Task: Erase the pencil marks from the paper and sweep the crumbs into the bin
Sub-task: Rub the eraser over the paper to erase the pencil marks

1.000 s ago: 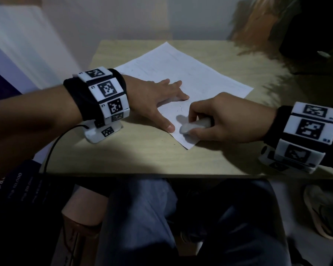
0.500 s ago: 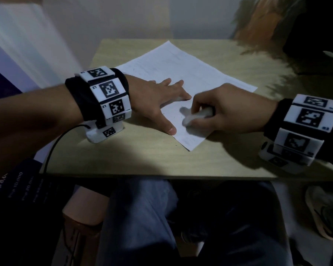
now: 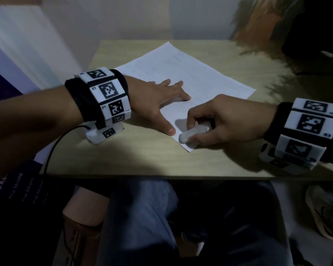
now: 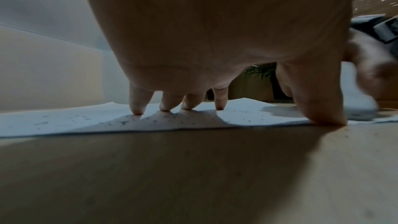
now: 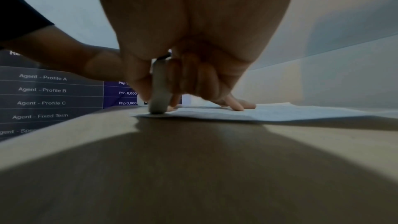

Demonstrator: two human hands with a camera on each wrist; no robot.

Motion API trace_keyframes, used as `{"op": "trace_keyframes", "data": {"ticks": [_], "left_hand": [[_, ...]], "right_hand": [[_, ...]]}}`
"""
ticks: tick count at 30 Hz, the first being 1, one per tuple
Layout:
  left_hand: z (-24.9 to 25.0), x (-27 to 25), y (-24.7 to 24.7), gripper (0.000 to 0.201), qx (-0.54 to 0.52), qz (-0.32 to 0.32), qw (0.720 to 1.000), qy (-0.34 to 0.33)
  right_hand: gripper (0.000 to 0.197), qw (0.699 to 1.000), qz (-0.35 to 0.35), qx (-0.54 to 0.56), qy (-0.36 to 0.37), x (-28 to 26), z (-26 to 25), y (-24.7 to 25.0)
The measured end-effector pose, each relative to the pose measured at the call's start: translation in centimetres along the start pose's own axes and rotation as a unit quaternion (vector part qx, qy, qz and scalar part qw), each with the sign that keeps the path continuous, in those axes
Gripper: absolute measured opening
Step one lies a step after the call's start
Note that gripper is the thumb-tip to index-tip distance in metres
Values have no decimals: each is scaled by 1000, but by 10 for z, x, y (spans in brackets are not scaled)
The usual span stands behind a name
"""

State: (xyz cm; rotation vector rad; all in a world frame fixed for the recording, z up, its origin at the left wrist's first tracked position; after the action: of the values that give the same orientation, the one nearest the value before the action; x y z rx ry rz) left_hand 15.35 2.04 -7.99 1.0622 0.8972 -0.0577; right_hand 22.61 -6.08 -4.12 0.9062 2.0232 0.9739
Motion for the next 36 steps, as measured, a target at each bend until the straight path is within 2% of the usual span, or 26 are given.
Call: {"op": "trace_keyframes", "data": {"ticks": [4,5,9,12,14,17,19,23,27,28,32,34,36], "left_hand": [[0,0,0,111,-6,3,1000,-5],[0,0,1,111,-6,3,1000,-6],[-1,1,0,112,1,-2,1000,-1],[-1,2,0,111,2,-1,1000,-2],[-1,1,0,111,0,-1,1000,-3],[0,1,1,110,2,-1,1000,-2],[0,1,0,111,6,-4,1000,2],[-1,1,0,114,5,-5,1000,3],[-1,1,0,113,6,-3,1000,0],[-1,1,0,114,6,-3,1000,-1],[1,2,1,116,23,6,1000,3],[2,2,1,114,29,10,999,7],[4,1,2,113,32,11,999,8]], "right_hand": [[37,994,85,-43,-52,-1,16,23],[36,994,85,-48,-42,-2,12,22],[28,1000,0,10,4,-4,-3,-2],[35,997,61,-21,-49,-3,14,17],[37,993,92,-51,-53,-4,15,23],[27,1000,13,-2,-3,-7,-2,0],[27,999,-16,37,-5,-8,-2,-4],[33,998,45,12,-35,-6,10,12],[28,999,4,34,-7,-10,-1,-1],[26,999,11,46,-8,-10,0,2],[27,995,87,-25,-39,-8,13,19],[31,996,66,-47,-27,-8,8,11],[31,1000,15,-13,9,-9,-3,-2]]}}
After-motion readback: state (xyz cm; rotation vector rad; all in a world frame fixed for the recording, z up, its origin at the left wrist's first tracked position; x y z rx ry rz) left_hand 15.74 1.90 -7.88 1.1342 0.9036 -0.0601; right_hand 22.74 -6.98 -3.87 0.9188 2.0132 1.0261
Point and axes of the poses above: each hand's wrist, its own x-axis towards the middle knuckle, its own y-axis out of the back of the hand, z = x × y, the point moved 10 cm from there along x, towards the middle knuckle, and after that the axes turned 9 degrees about -z, right-handed, at the moved point
